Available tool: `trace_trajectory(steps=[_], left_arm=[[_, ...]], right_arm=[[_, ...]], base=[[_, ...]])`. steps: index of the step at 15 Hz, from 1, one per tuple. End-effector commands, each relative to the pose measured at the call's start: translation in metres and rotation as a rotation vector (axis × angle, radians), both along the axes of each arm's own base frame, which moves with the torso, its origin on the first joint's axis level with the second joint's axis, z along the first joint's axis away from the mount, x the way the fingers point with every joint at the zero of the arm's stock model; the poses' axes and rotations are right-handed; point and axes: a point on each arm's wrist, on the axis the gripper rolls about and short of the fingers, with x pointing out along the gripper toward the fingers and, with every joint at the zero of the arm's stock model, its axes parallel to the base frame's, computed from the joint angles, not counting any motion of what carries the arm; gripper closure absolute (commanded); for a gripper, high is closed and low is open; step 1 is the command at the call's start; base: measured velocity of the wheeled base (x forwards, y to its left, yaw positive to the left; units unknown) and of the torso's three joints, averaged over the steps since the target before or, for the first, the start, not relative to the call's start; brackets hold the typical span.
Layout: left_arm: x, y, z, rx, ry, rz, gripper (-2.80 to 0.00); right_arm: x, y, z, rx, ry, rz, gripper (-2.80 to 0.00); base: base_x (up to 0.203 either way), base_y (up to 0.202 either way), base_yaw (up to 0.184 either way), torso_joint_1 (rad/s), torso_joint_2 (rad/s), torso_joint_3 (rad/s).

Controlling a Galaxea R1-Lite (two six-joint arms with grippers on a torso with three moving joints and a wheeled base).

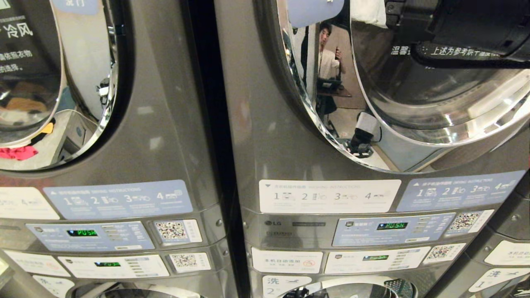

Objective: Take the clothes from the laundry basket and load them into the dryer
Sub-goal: Open the dryer

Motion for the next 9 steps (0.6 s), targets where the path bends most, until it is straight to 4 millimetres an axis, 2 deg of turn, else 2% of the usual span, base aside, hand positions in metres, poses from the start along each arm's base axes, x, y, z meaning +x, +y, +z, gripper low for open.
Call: trace_trajectory(steps=[1,6,9], left_arm=[[0.0,0.0,0.0,-0.001,-0.001,0.0,0.0],[0.0,0.0,0.0,-0.001,0.0,0.0,0.0],[0.0,0.0,0.0,-0.001,-0.001,0.0,0.0]], right_arm=[[-0.015,-0.015,0.005,0.018,-0.019,0.004,-2.8],[-0.046,-0.043,0.004,0.037,-0.031,0.023,-2.8],[-0.051,-0.048,0.002,0.037,-0.028,0.026,-2.8]], base=[[0.0,0.0,0.0,0.0,0.0,0.0],[0.0,0.0,0.0,0.0,0.0,0.0],[0.0,0.0,0.0,0.0,0.0,0.0]])
